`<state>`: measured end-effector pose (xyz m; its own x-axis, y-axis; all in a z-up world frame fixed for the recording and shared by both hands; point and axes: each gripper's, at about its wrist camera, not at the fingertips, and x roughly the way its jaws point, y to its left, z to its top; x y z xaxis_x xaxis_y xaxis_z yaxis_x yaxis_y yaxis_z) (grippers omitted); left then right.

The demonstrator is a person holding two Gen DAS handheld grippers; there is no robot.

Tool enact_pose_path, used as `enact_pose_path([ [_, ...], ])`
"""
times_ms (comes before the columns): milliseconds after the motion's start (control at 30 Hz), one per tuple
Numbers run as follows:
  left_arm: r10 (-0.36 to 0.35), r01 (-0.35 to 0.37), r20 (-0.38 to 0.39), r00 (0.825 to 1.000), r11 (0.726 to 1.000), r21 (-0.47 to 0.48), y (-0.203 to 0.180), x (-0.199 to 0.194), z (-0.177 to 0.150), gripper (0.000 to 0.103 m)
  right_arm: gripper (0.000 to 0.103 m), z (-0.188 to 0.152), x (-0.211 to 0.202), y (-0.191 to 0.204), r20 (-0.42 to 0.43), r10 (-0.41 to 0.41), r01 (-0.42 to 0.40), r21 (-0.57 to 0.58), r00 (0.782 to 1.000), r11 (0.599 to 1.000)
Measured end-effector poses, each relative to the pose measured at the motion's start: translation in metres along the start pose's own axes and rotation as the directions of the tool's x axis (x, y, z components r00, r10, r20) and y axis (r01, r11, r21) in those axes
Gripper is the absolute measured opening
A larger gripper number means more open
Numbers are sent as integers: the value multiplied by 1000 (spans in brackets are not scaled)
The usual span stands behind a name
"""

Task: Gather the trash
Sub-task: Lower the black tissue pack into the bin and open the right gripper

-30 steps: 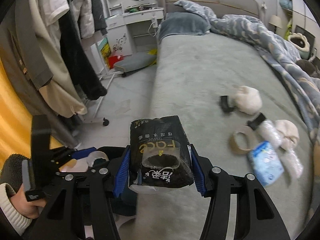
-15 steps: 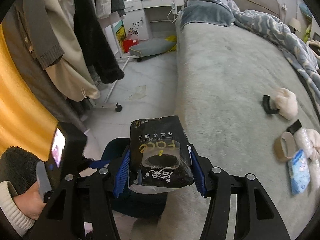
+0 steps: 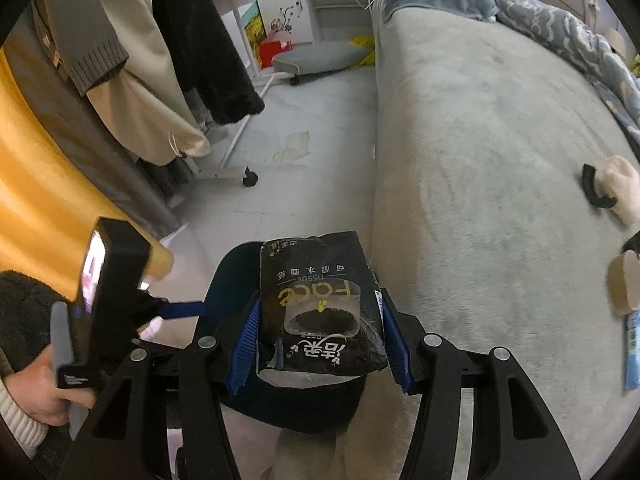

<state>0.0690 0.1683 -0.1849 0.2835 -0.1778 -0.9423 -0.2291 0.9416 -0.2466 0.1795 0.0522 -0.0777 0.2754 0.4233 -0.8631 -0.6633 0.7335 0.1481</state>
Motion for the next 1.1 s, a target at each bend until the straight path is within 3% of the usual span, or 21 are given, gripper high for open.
enact_pose_path([
  [200,5,-7,85,996,1000,24,5,-25,-1,76,56,-1,14,7,-33,4,-4,-16,999,1000],
  [367,12,-25,204,979,998,64,4,-52,-2,74,56,-8,35,8,-91,-5,3,-17,996,1000],
  [500,23,-46,299,954,997,68,9,-73,-1,71,56,-13,53,8,-134,-6,5,-7,991,1000],
  [667,39,-73,434,900,995,62,8,-105,-4,71,56,-16,69,20,-164,-19,11,-49,986,999],
  [933,31,-64,528,849,997,45,15,-129,-6,71,56,-30,99,28,-244,-22,7,-64,970,998],
  [1100,49,-91,559,828,995,47,17,-141,-4,70,56,-37,109,31,-276,-26,4,-79,961,997],
])
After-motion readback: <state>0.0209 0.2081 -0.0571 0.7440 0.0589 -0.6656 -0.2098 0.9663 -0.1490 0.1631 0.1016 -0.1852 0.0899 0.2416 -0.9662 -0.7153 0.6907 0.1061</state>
